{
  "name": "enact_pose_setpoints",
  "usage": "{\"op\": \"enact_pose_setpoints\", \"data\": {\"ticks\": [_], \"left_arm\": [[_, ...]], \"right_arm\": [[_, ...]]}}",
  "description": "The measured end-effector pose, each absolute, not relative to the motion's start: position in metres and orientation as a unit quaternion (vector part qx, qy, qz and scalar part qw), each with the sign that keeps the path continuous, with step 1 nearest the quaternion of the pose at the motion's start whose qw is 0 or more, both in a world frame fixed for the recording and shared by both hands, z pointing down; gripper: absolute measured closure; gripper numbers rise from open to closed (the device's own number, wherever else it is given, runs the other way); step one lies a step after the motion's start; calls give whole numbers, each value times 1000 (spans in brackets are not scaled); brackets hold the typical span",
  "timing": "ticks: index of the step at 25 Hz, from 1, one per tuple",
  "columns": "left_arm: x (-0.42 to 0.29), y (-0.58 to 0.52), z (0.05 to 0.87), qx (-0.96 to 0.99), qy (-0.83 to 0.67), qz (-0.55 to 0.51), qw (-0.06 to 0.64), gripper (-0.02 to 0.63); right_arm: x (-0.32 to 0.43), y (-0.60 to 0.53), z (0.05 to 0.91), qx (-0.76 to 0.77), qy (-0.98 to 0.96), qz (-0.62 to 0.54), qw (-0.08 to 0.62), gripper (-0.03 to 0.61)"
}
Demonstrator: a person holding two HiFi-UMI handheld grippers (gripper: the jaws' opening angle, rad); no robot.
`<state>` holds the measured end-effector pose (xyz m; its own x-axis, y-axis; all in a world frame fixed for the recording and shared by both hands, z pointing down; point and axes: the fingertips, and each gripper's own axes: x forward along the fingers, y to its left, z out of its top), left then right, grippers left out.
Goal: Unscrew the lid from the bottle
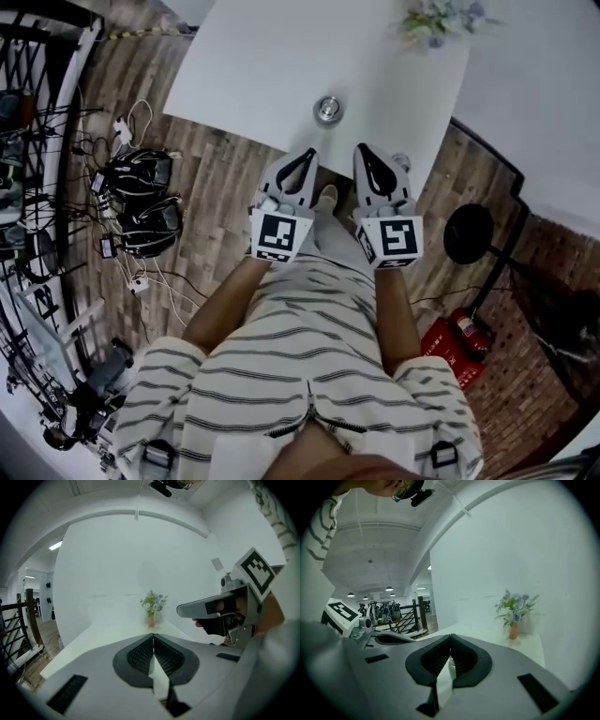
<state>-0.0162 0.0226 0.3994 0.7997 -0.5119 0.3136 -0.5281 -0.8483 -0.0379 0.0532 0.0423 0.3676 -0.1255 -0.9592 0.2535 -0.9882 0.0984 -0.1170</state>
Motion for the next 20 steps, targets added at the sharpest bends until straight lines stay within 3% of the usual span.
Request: {"op": "enact_pose_setpoints", "data": {"ticks": [6, 13, 20], "left_arm": [[-3, 8, 439, 937, -289, 190, 37, 560], [8, -14, 479, 934, -280, 219, 45, 434], [21, -31, 506, 938, -260, 227, 46, 365]], "right_arm": [[63, 25, 411, 625, -759, 161, 82, 553], [58, -3, 438, 593, -779, 167, 118, 418], [51, -26, 461, 570, -791, 162, 155, 345]]}}
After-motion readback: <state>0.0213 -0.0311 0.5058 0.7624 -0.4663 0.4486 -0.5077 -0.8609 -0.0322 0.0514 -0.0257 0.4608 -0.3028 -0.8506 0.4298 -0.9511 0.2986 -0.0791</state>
